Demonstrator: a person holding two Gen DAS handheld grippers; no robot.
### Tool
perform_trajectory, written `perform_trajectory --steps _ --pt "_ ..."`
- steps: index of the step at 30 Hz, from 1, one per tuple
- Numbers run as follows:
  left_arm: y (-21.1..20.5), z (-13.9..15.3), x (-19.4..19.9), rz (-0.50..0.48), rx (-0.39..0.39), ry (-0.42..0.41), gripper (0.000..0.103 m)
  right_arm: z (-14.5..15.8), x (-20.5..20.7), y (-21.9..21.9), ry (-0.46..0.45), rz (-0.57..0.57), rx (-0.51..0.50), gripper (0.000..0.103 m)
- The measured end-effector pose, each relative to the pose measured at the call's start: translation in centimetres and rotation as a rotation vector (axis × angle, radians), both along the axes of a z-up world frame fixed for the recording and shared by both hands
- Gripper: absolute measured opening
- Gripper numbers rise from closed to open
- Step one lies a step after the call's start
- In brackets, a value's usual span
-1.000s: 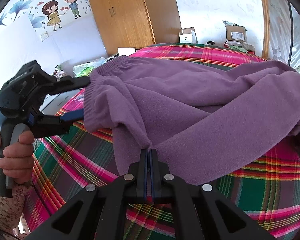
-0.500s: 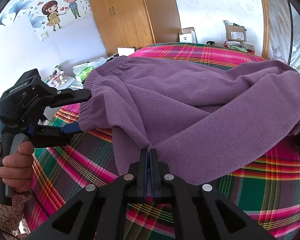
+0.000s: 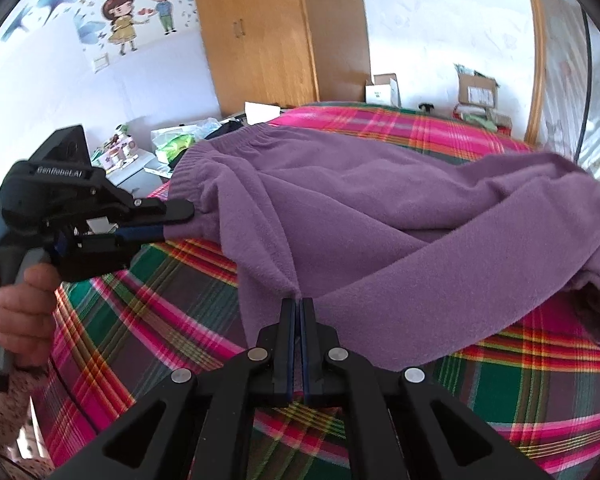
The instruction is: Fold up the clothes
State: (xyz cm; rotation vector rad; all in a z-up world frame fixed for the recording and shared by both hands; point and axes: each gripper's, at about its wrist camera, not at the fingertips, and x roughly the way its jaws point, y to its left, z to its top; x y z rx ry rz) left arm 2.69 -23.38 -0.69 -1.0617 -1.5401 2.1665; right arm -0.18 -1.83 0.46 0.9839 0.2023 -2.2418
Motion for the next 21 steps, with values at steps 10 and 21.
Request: perform_trajectory --steps 10,21 --pt "-2.9 1.7 4.3 0.061 -0.077 0.023 0.01 1.4 4.0 -1.9 0.059 0.089 -0.011 0.002" --pt "-5.5 1.4 8.1 0.135 -0.097 0.022 0.01 2.5 7.5 -3.7 0.078 0.169 -0.02 0.002"
